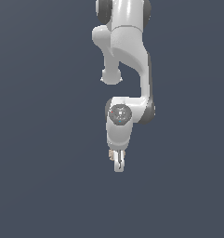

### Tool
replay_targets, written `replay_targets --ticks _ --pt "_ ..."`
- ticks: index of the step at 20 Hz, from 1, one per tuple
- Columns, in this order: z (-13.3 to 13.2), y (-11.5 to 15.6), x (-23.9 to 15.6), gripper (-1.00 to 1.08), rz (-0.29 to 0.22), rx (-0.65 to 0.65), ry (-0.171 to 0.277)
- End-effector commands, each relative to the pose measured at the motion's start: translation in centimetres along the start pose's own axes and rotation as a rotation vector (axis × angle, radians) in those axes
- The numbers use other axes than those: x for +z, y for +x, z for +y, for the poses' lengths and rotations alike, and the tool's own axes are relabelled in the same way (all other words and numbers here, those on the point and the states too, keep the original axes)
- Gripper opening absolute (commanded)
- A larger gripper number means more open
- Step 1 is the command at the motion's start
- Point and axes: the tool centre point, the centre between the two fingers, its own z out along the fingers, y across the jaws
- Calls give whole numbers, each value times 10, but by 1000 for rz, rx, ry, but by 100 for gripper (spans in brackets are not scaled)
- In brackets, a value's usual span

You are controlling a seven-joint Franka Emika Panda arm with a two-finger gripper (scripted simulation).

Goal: Pick up the object and move it to a goal position.

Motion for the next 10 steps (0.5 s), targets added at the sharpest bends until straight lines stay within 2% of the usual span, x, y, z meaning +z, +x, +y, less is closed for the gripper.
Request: replay_targets --ticks 1,10 --pt "2 -4 -9 -100 0 0 1" --pt "19 -27 -71 -100 -2 0 1"
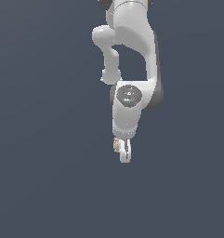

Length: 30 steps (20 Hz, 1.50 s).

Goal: Pick up the object and move it to a goal position.

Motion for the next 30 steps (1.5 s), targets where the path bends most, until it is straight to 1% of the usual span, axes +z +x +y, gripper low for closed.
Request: replay_targets --ticks 1,23,30 --pt "6 -9 -24 -100 -1 0 1" --pt "69 -97 -271 -100 2 2 2" --pt "82 -121 -331 -100 2 1 2"
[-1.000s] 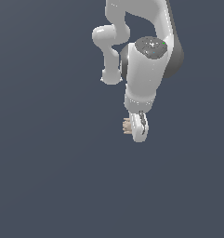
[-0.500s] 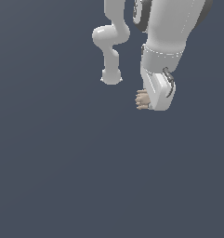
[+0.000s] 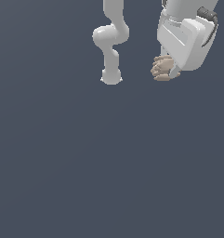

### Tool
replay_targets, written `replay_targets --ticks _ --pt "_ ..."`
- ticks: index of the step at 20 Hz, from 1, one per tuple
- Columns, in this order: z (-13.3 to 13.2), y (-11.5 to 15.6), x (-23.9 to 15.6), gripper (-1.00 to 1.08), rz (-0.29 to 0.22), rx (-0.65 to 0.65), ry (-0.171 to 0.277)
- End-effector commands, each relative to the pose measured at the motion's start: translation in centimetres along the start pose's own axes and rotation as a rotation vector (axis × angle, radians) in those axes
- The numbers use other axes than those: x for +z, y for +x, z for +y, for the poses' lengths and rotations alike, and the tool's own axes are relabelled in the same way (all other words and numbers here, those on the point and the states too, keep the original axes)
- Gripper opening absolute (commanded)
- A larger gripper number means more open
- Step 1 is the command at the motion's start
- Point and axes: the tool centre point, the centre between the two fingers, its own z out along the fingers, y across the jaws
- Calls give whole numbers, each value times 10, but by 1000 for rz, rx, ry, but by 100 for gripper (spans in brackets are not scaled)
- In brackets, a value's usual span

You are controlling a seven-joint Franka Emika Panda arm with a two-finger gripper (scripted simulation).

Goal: Pick up the object and move it to a goal position.

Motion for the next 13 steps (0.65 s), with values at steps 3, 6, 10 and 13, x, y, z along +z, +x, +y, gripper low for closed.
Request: replay_targets --ticks 3,6,10,13 --pt "6 -11 -28 -100 0 0 -2" --pt "8 -16 -40 -100 0 -1 -2" --pt "9 -19 -48 -100 -1 -1 -2" --pt "9 -20 -50 -100 -1 -1 -2"
